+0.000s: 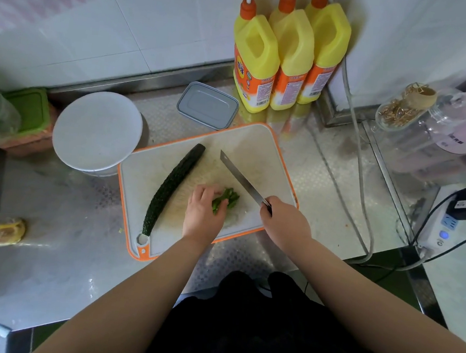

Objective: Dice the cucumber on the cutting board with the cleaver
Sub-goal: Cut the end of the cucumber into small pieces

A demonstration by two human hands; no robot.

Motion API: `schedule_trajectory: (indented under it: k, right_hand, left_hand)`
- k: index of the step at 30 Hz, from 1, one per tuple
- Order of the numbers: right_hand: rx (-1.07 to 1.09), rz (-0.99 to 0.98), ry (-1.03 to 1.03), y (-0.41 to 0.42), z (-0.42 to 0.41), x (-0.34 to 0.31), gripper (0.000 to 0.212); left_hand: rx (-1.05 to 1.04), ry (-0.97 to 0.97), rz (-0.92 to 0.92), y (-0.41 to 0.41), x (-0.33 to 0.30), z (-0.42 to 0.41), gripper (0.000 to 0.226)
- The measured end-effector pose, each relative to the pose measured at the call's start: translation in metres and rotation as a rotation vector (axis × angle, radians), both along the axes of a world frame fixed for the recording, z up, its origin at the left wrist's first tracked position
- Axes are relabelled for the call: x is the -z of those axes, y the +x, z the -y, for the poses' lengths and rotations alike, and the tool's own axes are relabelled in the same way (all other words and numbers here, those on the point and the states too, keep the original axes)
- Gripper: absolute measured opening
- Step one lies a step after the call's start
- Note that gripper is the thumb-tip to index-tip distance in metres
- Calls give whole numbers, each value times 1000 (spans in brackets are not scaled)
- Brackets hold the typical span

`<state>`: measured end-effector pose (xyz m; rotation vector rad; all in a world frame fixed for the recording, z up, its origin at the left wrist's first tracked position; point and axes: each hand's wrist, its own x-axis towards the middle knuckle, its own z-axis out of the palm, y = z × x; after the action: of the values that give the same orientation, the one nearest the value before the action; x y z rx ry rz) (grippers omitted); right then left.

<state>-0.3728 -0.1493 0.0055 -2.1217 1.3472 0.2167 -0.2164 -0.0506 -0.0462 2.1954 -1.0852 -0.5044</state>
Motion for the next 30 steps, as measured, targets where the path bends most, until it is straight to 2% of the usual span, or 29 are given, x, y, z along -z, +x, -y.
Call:
schedule_trajectory:
  k: [3, 7, 21, 30]
  right_hand:
    - [-71, -14, -36, 0, -4, -6, 27]
    - [-121, -58, -23, -2, -10, -7, 28]
    - [-178, -145, -8, 9, -6, -6, 30]
    - [-116, -151, 67, 14, -6, 8, 30]
  left_hand:
    - [62, -58, 109, -5, 8, -4, 9]
    - [134, -12, 197, -6, 14, 1, 8]
    - [115, -35, 143, -4, 18, 4, 7]
    - [108, -23, 157, -5, 19, 3, 7]
